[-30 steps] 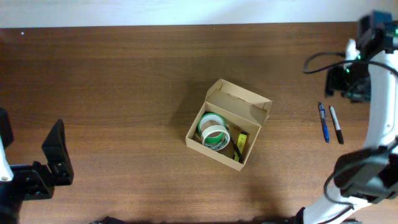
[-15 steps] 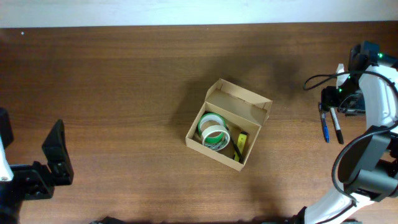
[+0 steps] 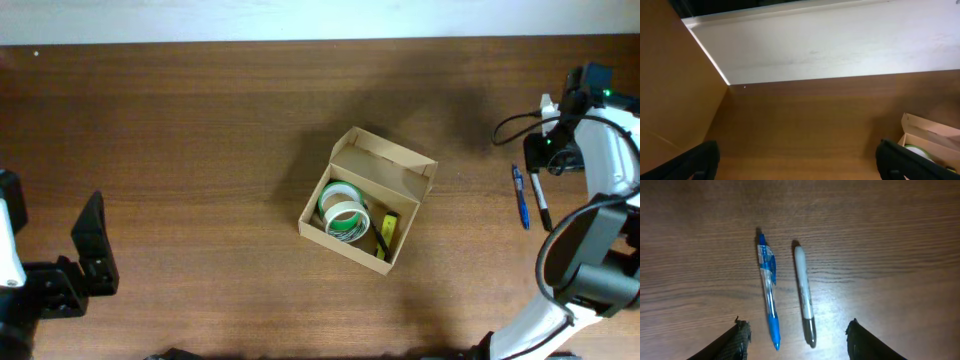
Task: Pack container
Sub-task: 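Move right gripper back right toward the blue pen, then lower right gripper onto the blue pen and grasp it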
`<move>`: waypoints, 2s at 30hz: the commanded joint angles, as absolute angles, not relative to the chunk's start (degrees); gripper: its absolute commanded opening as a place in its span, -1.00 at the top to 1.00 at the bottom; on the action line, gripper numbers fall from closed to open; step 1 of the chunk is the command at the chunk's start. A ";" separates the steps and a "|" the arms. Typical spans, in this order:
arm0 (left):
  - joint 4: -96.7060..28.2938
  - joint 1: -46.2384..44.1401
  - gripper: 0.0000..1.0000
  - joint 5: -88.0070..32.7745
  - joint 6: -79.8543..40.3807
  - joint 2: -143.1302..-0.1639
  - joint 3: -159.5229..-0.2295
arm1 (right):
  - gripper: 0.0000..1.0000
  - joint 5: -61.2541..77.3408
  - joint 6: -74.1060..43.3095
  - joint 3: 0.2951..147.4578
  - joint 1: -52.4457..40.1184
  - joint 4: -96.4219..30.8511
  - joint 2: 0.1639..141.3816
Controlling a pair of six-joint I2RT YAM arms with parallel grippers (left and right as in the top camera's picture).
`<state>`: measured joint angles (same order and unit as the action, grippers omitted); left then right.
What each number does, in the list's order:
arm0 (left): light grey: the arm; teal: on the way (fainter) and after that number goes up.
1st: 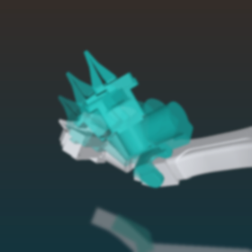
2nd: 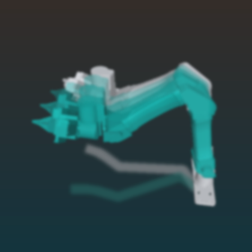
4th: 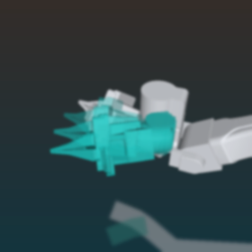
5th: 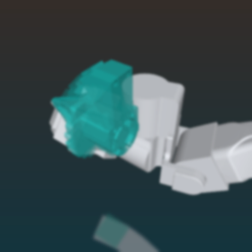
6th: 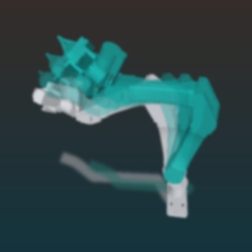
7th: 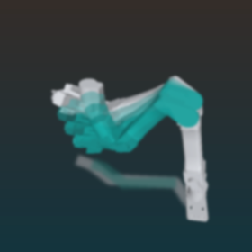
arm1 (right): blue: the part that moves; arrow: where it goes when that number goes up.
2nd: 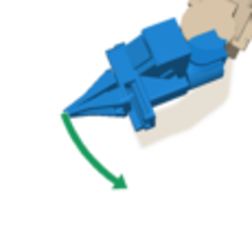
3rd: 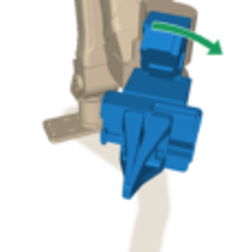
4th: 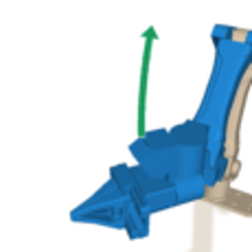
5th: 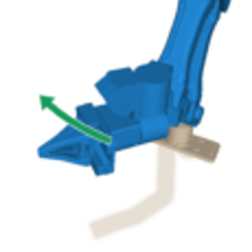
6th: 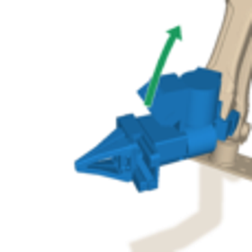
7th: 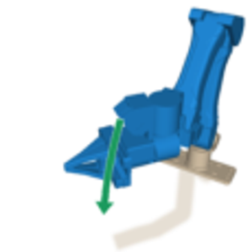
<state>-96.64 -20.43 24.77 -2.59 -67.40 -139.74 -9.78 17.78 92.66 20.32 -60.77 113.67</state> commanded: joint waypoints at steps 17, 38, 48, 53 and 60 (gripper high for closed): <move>-96.64 -20.08 -0.99 25.98 -1.50 -67.75 -139.48 | -0.09 0.89 20.45 89.30 20.69 -58.61 124.03; -96.55 -20.08 -0.99 26.00 -1.50 -67.75 -139.48 | 0.32 0.86 19.05 84.86 20.88 -55.55 124.07; -94.59 -20.08 -0.99 25.98 -1.50 -67.75 -139.50 | 0.40 1.32 18.55 81.84 21.58 -51.92 124.07; -94.63 -20.08 -0.99 25.96 -1.52 -67.72 -139.50 | 0.51 1.32 18.57 81.84 22.20 -51.11 124.07; -94.78 -20.08 -0.99 25.96 -1.52 -67.75 -139.50 | 0.69 1.96 17.93 81.84 23.53 -50.54 124.07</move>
